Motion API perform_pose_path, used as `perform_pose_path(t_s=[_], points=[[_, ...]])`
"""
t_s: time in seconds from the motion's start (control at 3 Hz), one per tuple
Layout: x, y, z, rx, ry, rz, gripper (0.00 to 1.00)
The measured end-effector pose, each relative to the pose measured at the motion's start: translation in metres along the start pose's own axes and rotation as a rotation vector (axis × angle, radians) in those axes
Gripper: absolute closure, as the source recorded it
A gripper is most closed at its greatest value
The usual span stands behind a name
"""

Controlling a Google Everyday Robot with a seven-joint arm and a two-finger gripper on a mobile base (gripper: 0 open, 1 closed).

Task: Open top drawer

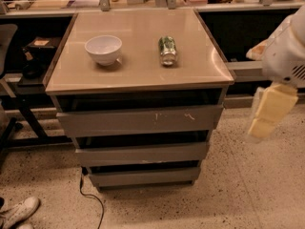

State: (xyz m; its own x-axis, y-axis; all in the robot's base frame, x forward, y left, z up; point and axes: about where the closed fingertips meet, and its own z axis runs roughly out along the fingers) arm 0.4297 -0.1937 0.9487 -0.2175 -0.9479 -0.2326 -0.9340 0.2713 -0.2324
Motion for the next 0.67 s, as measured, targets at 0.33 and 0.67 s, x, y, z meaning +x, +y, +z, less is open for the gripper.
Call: perform_pose_path(t_s=[0.33,0.67], points=[[-0.019,0.021,0.062,-0.065,-0.01,-0.006,0.0],[-0.037,0.03,0.115,-0.105,-0.015,-0.029,0.0]])
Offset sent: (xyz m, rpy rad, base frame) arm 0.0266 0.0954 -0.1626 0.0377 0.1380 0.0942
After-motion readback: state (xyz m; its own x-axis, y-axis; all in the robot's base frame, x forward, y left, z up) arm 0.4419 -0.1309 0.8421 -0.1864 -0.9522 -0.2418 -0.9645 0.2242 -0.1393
